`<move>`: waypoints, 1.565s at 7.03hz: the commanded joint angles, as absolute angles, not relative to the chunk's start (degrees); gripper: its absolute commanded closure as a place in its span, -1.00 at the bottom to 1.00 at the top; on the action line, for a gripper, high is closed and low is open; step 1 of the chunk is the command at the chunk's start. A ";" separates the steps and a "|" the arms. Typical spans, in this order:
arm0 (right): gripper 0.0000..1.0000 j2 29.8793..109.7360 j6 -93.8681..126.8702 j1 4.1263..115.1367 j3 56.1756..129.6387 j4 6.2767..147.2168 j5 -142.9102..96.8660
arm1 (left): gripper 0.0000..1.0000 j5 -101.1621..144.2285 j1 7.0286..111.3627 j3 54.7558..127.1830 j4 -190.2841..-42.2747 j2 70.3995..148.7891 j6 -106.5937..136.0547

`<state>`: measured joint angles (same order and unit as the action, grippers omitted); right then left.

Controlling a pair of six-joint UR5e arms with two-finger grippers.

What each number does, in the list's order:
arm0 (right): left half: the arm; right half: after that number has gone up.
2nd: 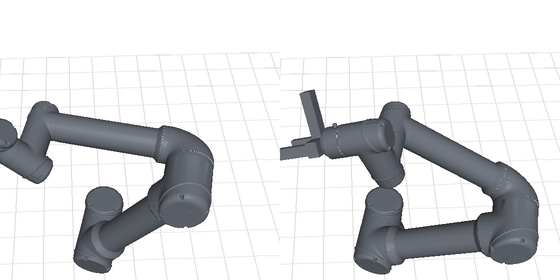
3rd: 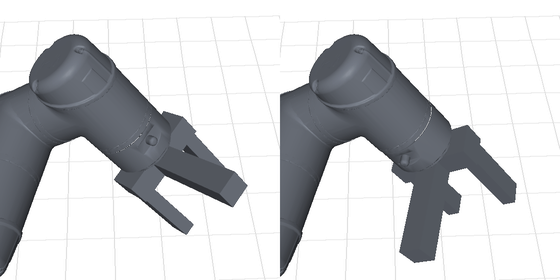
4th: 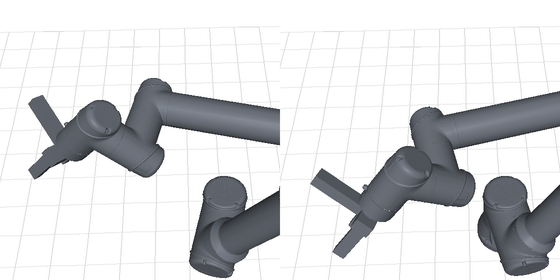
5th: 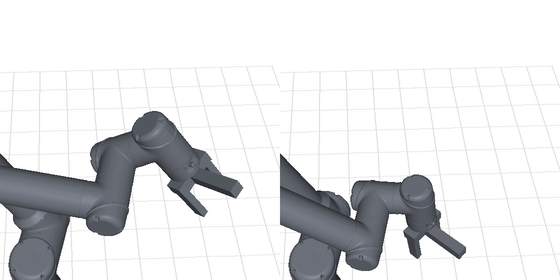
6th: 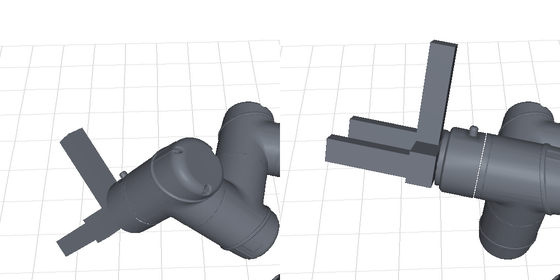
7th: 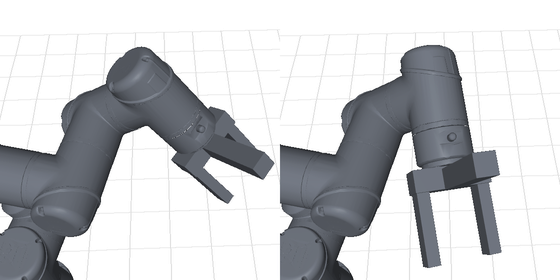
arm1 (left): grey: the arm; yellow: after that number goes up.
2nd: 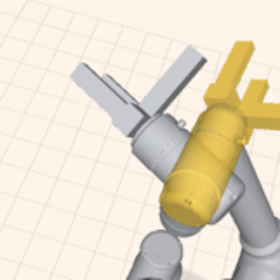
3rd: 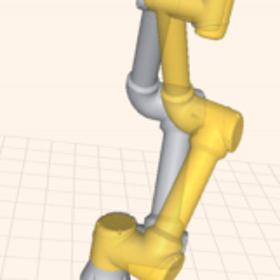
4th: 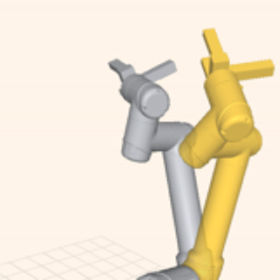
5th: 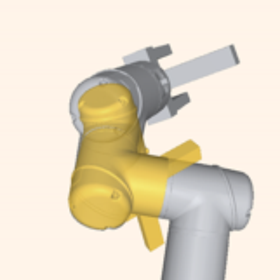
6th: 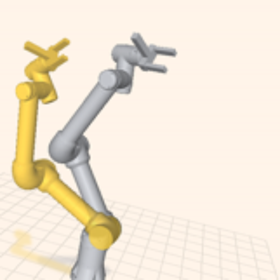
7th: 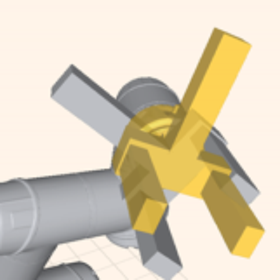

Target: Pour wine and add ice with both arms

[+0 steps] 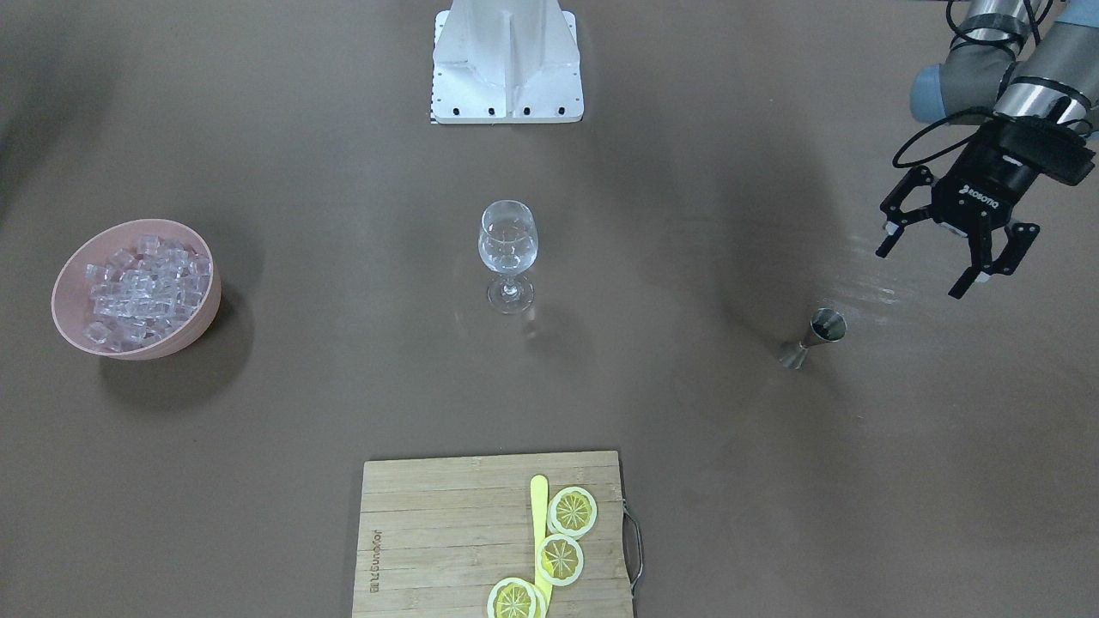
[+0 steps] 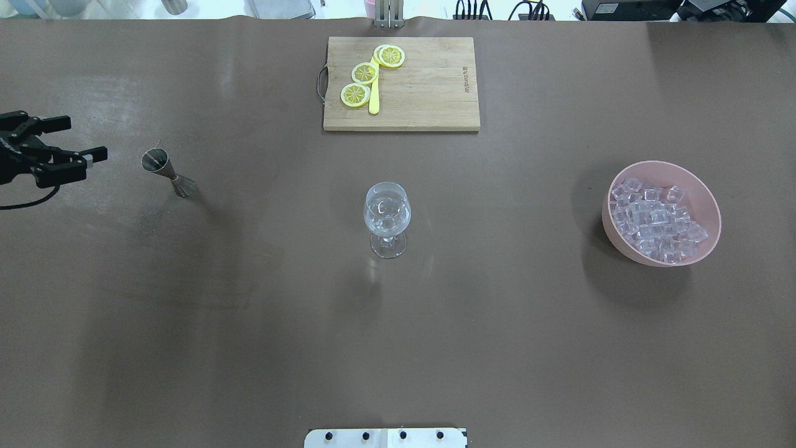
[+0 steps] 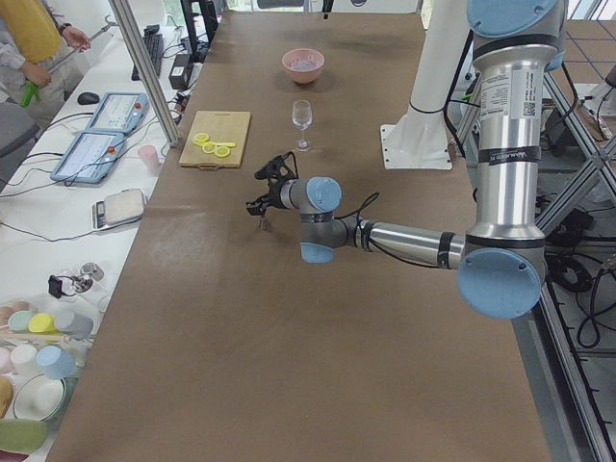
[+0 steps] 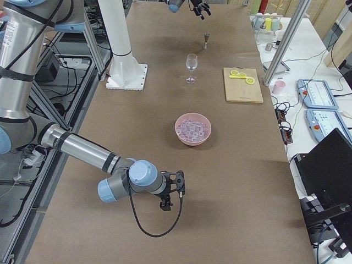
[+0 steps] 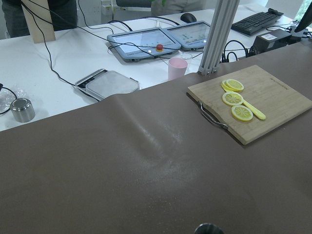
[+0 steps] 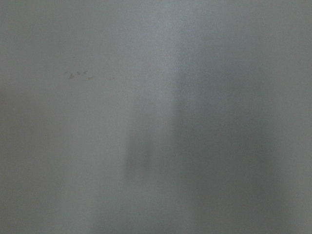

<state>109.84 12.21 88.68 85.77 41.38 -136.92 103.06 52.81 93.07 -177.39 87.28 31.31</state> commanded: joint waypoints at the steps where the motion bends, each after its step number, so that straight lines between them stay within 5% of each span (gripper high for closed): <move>1: -1.00 109.69 12.39 88.68 86.13 41.31 -136.93 | -0.94 95.67 46.78 85.38 -187.96 88.32 26.29; 4: -1.00 109.86 12.31 88.77 86.22 41.31 -137.02 | -0.94 92.64 43.61 75.08 -194.47 95.79 29.42; 11: -1.00 110.39 12.30 88.95 87.10 40.96 -137.02 | -0.94 88.24 39.29 69.87 -196.44 98.53 40.43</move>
